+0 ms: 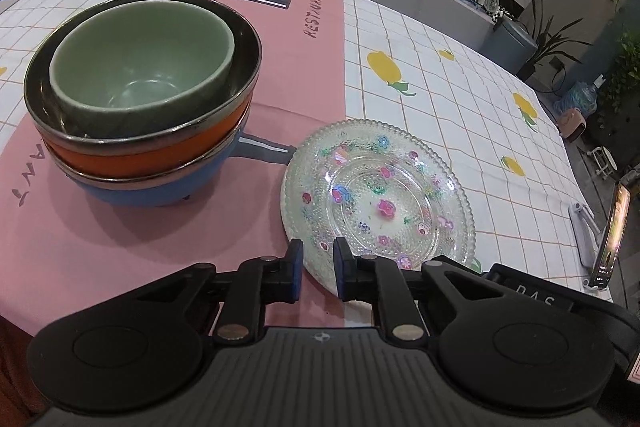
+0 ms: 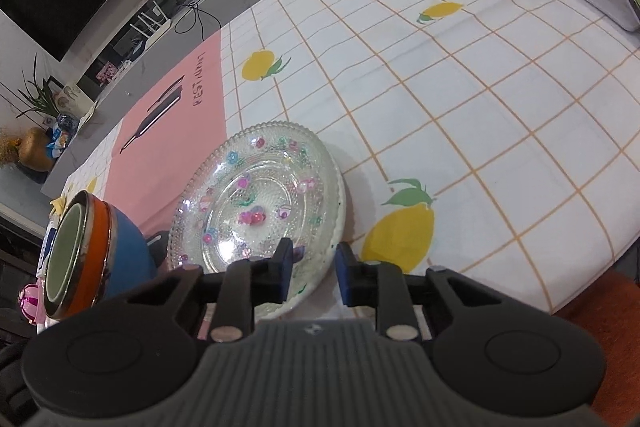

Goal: Organize plates and bowls
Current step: 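Open both grippers and release the second glass plate, then move both grippers to the rim of the nested bowl stack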

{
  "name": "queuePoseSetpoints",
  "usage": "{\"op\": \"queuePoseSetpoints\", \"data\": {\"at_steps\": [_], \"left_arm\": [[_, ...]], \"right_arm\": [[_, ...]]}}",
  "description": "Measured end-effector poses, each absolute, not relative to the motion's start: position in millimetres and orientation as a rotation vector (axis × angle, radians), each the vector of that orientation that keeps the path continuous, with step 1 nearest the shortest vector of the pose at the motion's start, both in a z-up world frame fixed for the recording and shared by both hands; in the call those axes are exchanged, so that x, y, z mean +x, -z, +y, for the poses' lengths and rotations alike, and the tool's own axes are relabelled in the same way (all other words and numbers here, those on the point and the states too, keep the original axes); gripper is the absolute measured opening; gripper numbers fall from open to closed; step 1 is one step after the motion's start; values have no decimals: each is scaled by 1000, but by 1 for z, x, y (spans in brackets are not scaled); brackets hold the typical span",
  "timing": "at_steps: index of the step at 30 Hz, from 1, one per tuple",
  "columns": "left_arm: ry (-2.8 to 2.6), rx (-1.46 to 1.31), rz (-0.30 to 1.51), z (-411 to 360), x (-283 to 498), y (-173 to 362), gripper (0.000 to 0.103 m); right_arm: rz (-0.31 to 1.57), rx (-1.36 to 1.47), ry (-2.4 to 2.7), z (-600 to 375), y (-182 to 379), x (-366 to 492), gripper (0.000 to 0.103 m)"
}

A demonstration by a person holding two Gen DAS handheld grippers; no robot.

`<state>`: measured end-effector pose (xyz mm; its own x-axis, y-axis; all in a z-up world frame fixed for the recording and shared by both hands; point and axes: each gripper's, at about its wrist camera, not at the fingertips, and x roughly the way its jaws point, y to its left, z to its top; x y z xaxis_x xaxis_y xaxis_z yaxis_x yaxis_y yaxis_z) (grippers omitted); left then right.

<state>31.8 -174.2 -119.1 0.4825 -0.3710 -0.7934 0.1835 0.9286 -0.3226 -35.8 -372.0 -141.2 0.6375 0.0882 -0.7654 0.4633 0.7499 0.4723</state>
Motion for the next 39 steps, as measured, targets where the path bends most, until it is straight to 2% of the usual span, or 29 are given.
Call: {"op": "queuePoseSetpoints", "data": {"at_steps": [7,10,13,14,17,21,28,30,35,39], "left_arm": [[367,-110,974,-175,23,105,18],[400,-71,949,-176,16,93,18],[437,-50,910,-174,9,79,21],[445,-30,891,-173,7,73,25],[446,41,836,-168,1,58,30],[427,88,783,-150,0,40,47],[361,43,735,-105,7,17,61],[338,13,730,-91,11,14,68],[275,-60,736,-59,22,17,74],[228,-114,767,-36,30,27,75]], "right_arm": [[853,657,246,-367,130,-42,24],[835,584,247,-357,114,-45,32],[813,497,243,-342,95,-48,36],[806,474,238,-337,88,-49,40],[792,412,232,-324,70,-53,44],[782,359,233,-309,52,-55,54],[790,318,207,-284,38,-49,69],[790,312,198,-276,37,-48,75],[781,375,161,-262,37,-43,89],[779,387,177,-249,39,-36,93]]}}
